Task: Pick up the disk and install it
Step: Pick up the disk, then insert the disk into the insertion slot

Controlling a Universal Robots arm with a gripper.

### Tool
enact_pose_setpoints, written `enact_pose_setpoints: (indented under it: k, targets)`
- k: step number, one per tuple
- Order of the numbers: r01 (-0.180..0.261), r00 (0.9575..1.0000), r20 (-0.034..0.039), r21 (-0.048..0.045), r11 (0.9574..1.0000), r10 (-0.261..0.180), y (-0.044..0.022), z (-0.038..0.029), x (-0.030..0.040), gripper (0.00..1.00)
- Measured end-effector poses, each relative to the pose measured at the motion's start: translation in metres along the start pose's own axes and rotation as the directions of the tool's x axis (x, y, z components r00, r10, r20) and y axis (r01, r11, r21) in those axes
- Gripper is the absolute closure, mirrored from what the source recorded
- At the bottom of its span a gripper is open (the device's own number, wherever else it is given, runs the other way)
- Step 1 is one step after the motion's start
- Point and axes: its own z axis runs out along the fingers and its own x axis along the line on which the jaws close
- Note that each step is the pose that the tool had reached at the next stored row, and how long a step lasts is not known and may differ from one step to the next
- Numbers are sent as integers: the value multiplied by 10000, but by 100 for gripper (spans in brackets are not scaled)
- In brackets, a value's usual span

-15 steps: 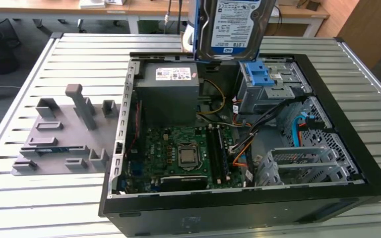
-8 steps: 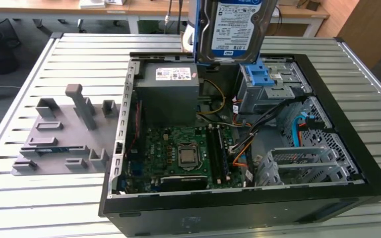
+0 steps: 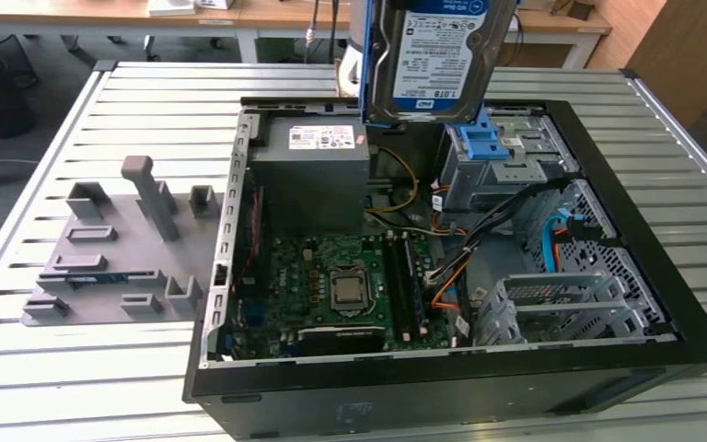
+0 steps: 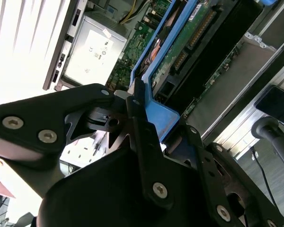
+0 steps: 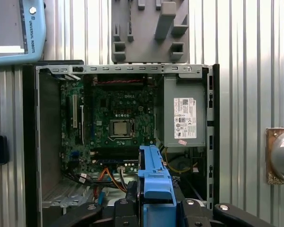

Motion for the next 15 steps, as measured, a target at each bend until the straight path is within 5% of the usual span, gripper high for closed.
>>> enact_pose_setpoints:
  k: [15]
  targets:
    - [2, 10000, 0, 0, 10000, -2, -4, 4, 0, 63]
